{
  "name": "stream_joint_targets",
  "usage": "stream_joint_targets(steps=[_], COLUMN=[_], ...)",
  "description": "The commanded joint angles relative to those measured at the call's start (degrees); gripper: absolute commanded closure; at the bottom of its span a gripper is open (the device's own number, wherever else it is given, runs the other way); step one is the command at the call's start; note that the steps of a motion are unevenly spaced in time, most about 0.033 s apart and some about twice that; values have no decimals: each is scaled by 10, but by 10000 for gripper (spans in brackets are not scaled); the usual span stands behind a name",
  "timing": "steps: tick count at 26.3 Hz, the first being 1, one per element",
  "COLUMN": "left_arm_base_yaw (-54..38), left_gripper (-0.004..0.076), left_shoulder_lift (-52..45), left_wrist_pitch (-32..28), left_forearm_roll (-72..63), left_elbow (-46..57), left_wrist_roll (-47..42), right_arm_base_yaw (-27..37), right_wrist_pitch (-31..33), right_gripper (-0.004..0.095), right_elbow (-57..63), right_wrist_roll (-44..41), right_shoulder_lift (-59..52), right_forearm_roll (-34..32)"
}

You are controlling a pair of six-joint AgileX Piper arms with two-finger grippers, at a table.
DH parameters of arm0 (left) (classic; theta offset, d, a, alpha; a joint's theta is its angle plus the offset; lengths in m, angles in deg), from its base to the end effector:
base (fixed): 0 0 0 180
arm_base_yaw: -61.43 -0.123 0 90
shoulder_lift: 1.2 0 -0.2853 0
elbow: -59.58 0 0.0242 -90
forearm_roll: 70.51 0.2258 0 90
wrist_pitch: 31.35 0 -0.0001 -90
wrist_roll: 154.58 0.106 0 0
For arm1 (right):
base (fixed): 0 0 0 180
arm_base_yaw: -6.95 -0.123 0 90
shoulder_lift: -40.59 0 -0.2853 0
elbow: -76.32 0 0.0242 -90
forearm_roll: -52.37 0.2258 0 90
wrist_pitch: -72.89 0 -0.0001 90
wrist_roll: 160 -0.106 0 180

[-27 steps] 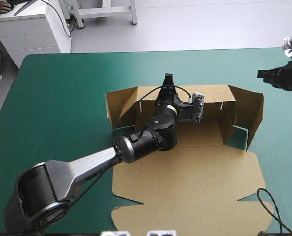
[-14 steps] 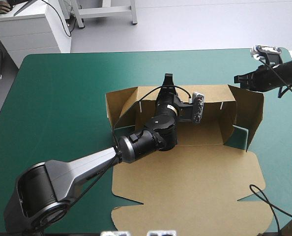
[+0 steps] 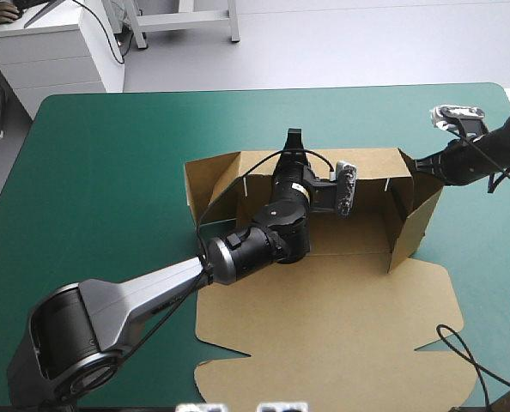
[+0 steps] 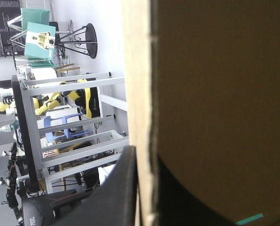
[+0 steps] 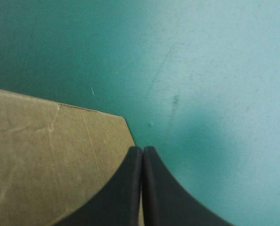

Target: Fold the box

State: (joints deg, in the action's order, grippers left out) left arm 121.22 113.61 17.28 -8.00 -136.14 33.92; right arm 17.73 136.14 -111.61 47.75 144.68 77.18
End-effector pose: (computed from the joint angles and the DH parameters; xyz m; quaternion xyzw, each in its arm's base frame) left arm 0.2672 -0.3186 0.3228 0.6440 0.5555 0.3203 0.4174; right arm 0.3362 -0.0236 0.3090 -0.0816 0.9594 0.1369 0.2327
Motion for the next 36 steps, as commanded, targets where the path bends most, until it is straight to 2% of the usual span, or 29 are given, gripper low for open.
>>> stream_joint_targets(steps=[1, 11, 24, 32, 36], left_arm_base_yaw=[3, 3, 3, 3, 3], left_gripper=[731, 731, 731, 731, 731], left_shoulder_lift=[-29, -29, -29, -29, -28], left_wrist_pitch=[14, 14, 13, 10, 3], left_forearm_roll=[6, 6, 1, -12, -23], left_elbow=[-10, -10, -10, -10, -10], left_wrist_roll=[-1, 0, 0, 0, 2], right_arm_base_yaw=[2, 2, 2, 2, 2], right_wrist_pitch=[-34, -86, -96, -156, -155], right_gripper=[924, 924, 926, 925, 925], right_elbow=[25, 140, 183, 261, 262], right_wrist_roll=[20, 90, 119, 179, 194], right_shoulder_lift=[-56, -124, -178, -211, -217], right_forearm_roll=[17, 105, 121, 144, 147])
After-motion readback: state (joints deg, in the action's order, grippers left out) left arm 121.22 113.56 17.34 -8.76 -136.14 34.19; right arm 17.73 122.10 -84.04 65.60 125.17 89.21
